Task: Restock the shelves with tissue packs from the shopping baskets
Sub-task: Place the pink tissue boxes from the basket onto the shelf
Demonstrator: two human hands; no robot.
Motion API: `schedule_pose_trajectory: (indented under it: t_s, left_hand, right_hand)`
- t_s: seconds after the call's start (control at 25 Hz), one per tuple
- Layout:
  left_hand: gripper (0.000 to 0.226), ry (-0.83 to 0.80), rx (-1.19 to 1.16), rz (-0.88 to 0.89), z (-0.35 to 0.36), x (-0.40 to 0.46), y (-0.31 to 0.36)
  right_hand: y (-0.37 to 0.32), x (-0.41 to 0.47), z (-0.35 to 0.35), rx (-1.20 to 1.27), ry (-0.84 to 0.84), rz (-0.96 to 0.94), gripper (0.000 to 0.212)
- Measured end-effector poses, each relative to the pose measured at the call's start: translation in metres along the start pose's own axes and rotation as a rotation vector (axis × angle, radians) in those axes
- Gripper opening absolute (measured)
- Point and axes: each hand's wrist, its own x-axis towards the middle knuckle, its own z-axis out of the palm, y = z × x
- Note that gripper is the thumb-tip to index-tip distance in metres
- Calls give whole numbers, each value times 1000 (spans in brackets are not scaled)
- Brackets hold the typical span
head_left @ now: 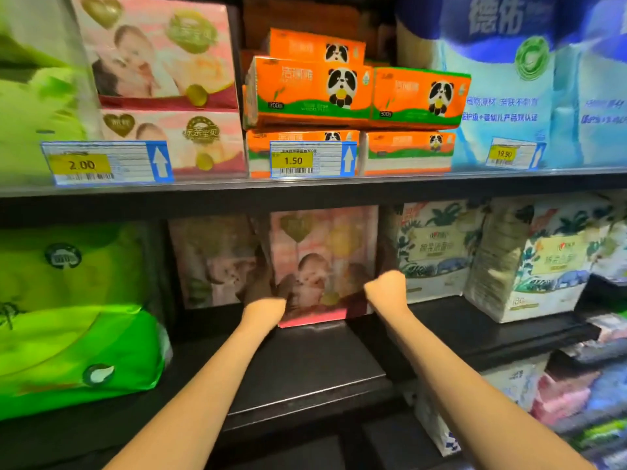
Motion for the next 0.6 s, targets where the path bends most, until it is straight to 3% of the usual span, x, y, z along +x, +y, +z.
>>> schedule_pose_trajectory:
  t_s: [0.08,0.24,0.28,0.36,0.44,0.6]
  left_hand:
    - [61,12,-86,4,6,7,5]
    - [59,12,-77,46,9,13,6]
    - [59,9,-64,74,9,14,4]
    - [62,-6,-31,90,9,17,2]
    - [64,-15,34,88,9,16,4]
    - [62,-96,154,86,5,10,2]
  right_hand:
    - [-2,7,1,16,-9,-15,19]
    - [16,31,25,-169,93,-230,46]
    - [14,27,25,-208,106,-254,46]
    - [6,10,17,-282,55,-186,22]
    - [4,0,15,-376,-124,-134,27]
    - [7,4,8,-343,-138,-90,39]
